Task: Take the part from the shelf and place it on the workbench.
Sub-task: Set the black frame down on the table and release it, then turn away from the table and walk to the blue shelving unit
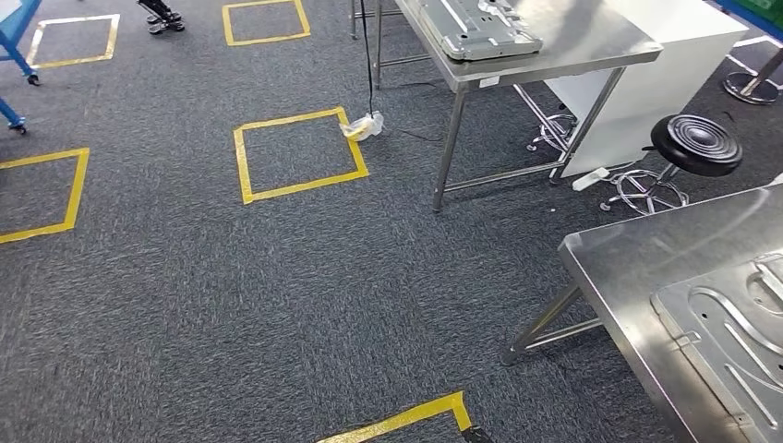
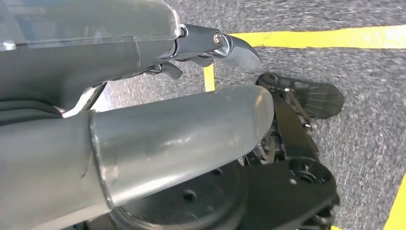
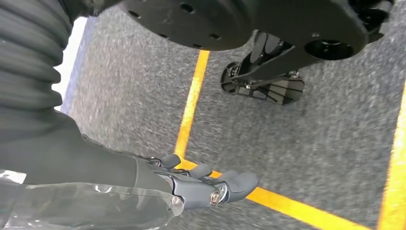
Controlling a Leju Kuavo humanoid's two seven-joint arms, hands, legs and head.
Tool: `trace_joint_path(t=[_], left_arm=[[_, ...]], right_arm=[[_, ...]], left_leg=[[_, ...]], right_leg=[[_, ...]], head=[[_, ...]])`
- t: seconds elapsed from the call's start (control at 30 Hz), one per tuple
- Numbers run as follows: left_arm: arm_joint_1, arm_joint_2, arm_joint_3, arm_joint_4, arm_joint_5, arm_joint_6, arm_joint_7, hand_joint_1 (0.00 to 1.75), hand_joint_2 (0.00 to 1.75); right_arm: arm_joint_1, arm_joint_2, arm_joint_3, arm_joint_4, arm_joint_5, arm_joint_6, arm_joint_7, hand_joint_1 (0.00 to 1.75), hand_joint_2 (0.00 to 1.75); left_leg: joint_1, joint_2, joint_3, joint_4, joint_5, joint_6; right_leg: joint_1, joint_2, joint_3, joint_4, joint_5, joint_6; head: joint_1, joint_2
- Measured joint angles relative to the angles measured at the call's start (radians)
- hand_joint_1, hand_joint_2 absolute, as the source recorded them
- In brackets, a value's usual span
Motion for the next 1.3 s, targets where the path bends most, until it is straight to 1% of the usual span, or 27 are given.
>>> trace_joint_path(t=[0.07, 0.13, 0.17, 0.2, 0.23, 0.27, 0.33, 0.37, 0.4, 0.43, 0.47, 0.5, 0.53, 0.6, 0.67, 0.7, 0.77, 0.83, 0.9, 0.97, 1.0, 1.03, 1.07, 1.13, 1.2, 1.27, 1.3], left_arm=[[0.000, 0.000, -0.001, 0.000, 0.002, 0.004, 0.003, 0.00, 0.00], [-0.001, 0.000, -0.001, 0.000, 0.004, 0.010, 0.007, 0.00, 0.00], [0.000, 0.000, -0.002, 0.000, 0.005, 0.013, 0.009, 0.00, 0.44], [0.000, 0.000, -0.002, 0.000, 0.005, 0.015, 0.012, 0.00, 0.87], [0.003, 0.000, -0.003, 0.000, 0.006, 0.017, 0.014, 0.00, 1.31], [0.005, 0.000, -0.003, 0.000, 0.005, 0.018, 0.016, 0.00, 1.75], [0.007, 0.000, -0.006, 0.000, 0.002, 0.021, 0.020, 0.00, 1.75], [0.005, 0.000, -0.007, 0.000, 0.000, 0.023, 0.022, 0.00, 1.75], [0.003, 0.000, -0.008, 0.000, -0.001, 0.025, 0.024, 0.00, 1.75], [0.002, 0.000, -0.009, 0.000, -0.001, 0.028, 0.025, 0.00, 1.75], [0.002, 0.000, -0.010, 0.000, -0.002, 0.030, 0.027, 0.00, 1.75], [0.002, 0.000, -0.012, 0.000, -0.003, 0.032, 0.028, 0.00, 1.75], [0.003, 0.000, -0.014, 0.000, -0.005, 0.033, 0.031, 0.00, 1.75], [0.004, 0.000, -0.018, 0.000, -0.011, 0.036, 0.039, 0.00, 1.75], [0.001, 0.000, -0.022, 0.000, -0.017, 0.036, 0.048, 0.00, 1.75], [0.001, 0.000, -0.023, 0.000, -0.018, 0.034, 0.052, 0.00, 1.75], [0.002, 0.000, -0.025, 0.000, -0.015, 0.030, 0.059, 0.00, 1.75], [0.002, 0.000, -0.025, 0.000, -0.014, 0.029, 0.064, 0.00, 1.75], [-0.001, 0.001, -0.025, 0.000, -0.015, 0.030, 0.066, 0.00, 1.75], [-0.003, 0.000, -0.028, 0.000, -0.016, 0.031, 0.068, 0.00, 1.75], [-0.003, 0.000, -0.030, 0.000, -0.016, 0.032, 0.070, 0.00, 1.75], [-0.003, 0.000, -0.031, 0.000, -0.015, 0.032, 0.071, 0.00, 1.75], [-0.003, 0.000, -0.032, 0.000, -0.015, 0.032, 0.072, 0.00, 1.75], [-0.003, -0.001, -0.032, 0.000, -0.014, 0.032, 0.073, 0.00, 1.75], [-0.002, -0.001, -0.032, 0.000, -0.014, 0.031, 0.074, 0.00, 1.75], [0.000, -0.001, -0.033, 0.000, -0.015, 0.027, 0.075, 0.00, 1.75], [0.002, -0.001, -0.034, 0.000, -0.015, 0.025, 0.075, 0.00, 1.75]], right_arm=[[0.000, 0.000, 0.002, 0.000, 0.002, 0.000, 0.006, 0.00, 1.75], [0.004, 0.000, 0.004, 0.003, 0.002, 0.000, 0.013, 0.00, 1.75], [0.005, 0.000, 0.005, 0.005, 0.002, 0.000, 0.015, 0.00, 1.75], [0.006, 0.000, 0.005, 0.006, 0.001, -0.001, 0.017, 0.00, 1.75], [0.005, 0.001, 0.005, 0.006, 0.000, -0.001, 0.017, 0.00, 1.75], [0.004, 0.002, 0.005, 0.006, -0.001, -0.001, 0.018, 0.00, 1.75], [0.007, 0.004, 0.005, 0.006, -0.002, -0.001, 0.019, 0.00, 1.75], [0.009, 0.005, 0.005, 0.006, -0.002, -0.001, 0.020, 0.00, 1.75], [0.012, 0.005, 0.005, 0.006, -0.002, -0.001, 0.021, 0.00, 1.75], [0.013, 0.005, 0.005, 0.006, -0.002, -0.002, 0.022, 0.00, 1.75], [0.013, 0.005, 0.005, 0.006, -0.002, -0.002, 0.024, 0.00, 1.75], [0.013, 0.005, 0.005, 0.006, -0.002, -0.002, 0.026, 0.00, 1.75], [0.012, 0.005, 0.005, 0.006, -0.002, -0.002, 0.028, 0.00, 1.75], [0.011, 0.004, 0.005, 0.006, -0.001, -0.002, 0.031, 0.00, 1.75], [0.010, 0.004, 0.005, 0.006, 0.001, -0.001, 0.034, 0.00, 1.75], [0.008, 0.003, 0.005, 0.006, 0.002, 0.000, 0.036, 0.00, 1.75], [0.002, 0.003, 0.005, 0.006, 0.004, 0.000, 0.038, 0.00, 1.75], [0.001, 0.003, 0.005, 0.006, 0.005, 0.001, 0.039, 0.00, 1.75], [0.001, 0.003, 0.005, 0.006, 0.005, 0.002, 0.039, 0.00, 1.75], [-0.002, 0.003, 0.004, 0.005, 0.003, 0.002, 0.038, 0.00, 1.75], [-0.003, 0.002, 0.004, 0.005, 0.002, 0.003, 0.038, 0.00, 1.75], [-0.005, 0.002, 0.004, 0.005, 0.001, 0.003, 0.038, 0.00, 1.75], [-0.005, 0.002, 0.004, 0.005, 0.000, 0.003, 0.038, 0.00, 1.75], [-0.001, 0.002, 0.003, 0.006, -0.003, 0.006, 0.038, 0.00, 1.75], [0.001, 0.003, 0.002, 0.007, -0.006, 0.011, 0.038, 0.00, 1.75], [-0.002, 0.004, 0.002, 0.008, -0.007, 0.015, 0.037, 0.00, 1.75], [-0.004, 0.005, 0.002, 0.007, -0.007, 0.016, 0.037, 0.00, 1.75]], left_leg=[[-0.001, -0.034, 0.002, 0.005, -0.002, -0.002], [-0.001, -0.064, -0.004, 0.013, -0.004, -0.008], [0.001, -0.077, -0.010, 0.015, -0.003, -0.013], [0.003, -0.090, -0.016, 0.016, -0.001, -0.020], [0.006, -0.103, -0.021, 0.014, 0.002, -0.027], [0.007, -0.100, -0.023, 0.014, 0.002, -0.033], [0.004, -0.046, -0.042, 0.052, -0.023, -0.040], [0.003, -0.009, -0.064, 0.100, -0.050, -0.042], [0.004, 0.017, -0.096, 0.162, -0.082, -0.045], [0.006, 0.027, -0.129, 0.227, -0.108, -0.049], [0.009, 0.032, -0.152, 0.271, -0.119, -0.053], [0.012, 0.036, -0.157, 0.282, -0.112, -0.057], [0.015, 0.041, -0.141, 0.253, -0.088, -0.060], [0.016, 0.077, -0.067, 0.122, -0.028, -0.061], [0.010, 0.105, -0.019, 0.032, -0.007, -0.052], [0.006, 0.108, -0.015, 0.023, -0.011, -0.045], [0.005, 0.086, -0.015, 0.018, -0.009, -0.031], [0.007, 0.068, -0.011, 0.009, -0.005, -0.018], [0.007, 0.051, -0.011, 0.005, -0.002, -0.008], [0.004, 0.029, -0.013, 0.006, -0.001, -0.004], [0.003, 0.015, -0.013, 0.007, -0.001, -0.003], [0.002, 0.000, -0.012, 0.009, -0.001, -0.003], [0.003, -0.016, -0.010, 0.010, -0.001, -0.004], [0.002, -0.046, -0.012, 0.015, -0.002, -0.009], [0.003, -0.071, -0.021, 0.018, 0.002, -0.020], [0.005, -0.093, -0.030, 0.016, 0.008, -0.034], [0.005, -0.084, -0.034, 0.020, 0.006, -0.039]], right_leg=[[0.000, 0.019, 0.042, -0.104, 0.077, -0.007], [-0.002, 0.076, 0.086, -0.221, 0.127, -0.015], [-0.002, 0.098, 0.096, -0.251, 0.132, -0.018], [0.000, 0.107, 0.098, -0.261, 0.128, -0.021], [0.001, 0.096, 0.101, -0.267, 0.129, -0.024], [0.000, 0.082, 0.105, -0.274, 0.132, -0.030], [-0.002, 0.050, 0.120, -0.291, 0.138, -0.044], [-0.002, 0.031, 0.126, -0.298, 0.140, -0.049], [0.000, 0.013, 0.128, -0.300, 0.139, -0.053], [0.002, -0.005, 0.129, -0.300, 0.137, -0.054], [0.003, -0.022, 0.130, -0.300, 0.135, -0.054], [0.003, -0.038, 0.132, -0.299, 0.132, -0.053], [0.002, -0.053, 0.134, -0.298, 0.129, -0.050], [0.003, -0.077, 0.140, -0.292, 0.119, -0.042], [0.007, -0.095, 0.144, -0.286, 0.108, -0.029], [0.010, -0.103, 0.146, -0.285, 0.105, -0.024], [0.008, -0.113, 0.153, -0.285, 0.100, -0.012], [0.003, -0.075, 0.145, -0.255, 0.074, -0.002], [0.000, -0.021, 0.094, -0.149, 0.015, 0.001], [0.002, -0.004, 0.031, -0.027, -0.029, 0.000], [0.003, -0.002, 0.017, -0.002, -0.025, -0.001], [0.003, 0.000, 0.022, -0.016, -0.002, -0.003], [0.003, 0.007, 0.042, -0.066, 0.036, -0.006], [-0.001, 0.051, 0.093, -0.194, 0.101, -0.013], [-0.002, 0.086, 0.115, -0.258, 0.118, -0.018], [-0.002, 0.074, 0.117, -0.267, 0.117, -0.025], [-0.003, 0.062, 0.120, -0.273, 0.120, -0.031]], head=[[0.000, 0.000], [0.000, 0.000], [0.000, 0.000], [0.000, 0.000], [0.000, 0.000], [0.000, 0.000], [-0.001, 0.000], [-0.001, 0.000], [-0.001, 0.000], [-0.001, 0.000], [-0.001, 0.000], [-0.001, 0.000], [-0.001, 0.000], [-0.001, 0.000], [0.000, 0.000], [0.001, 0.000], [0.002, 0.000], [0.002, 0.000], [0.002, 0.000], [0.002, 0.000], [0.002, 0.000], [0.002, 0.000], [0.002, 0.000], [0.002, 0.000], [0.002, 0.000], [0.002, 0.000], [0.001, 0.000]])
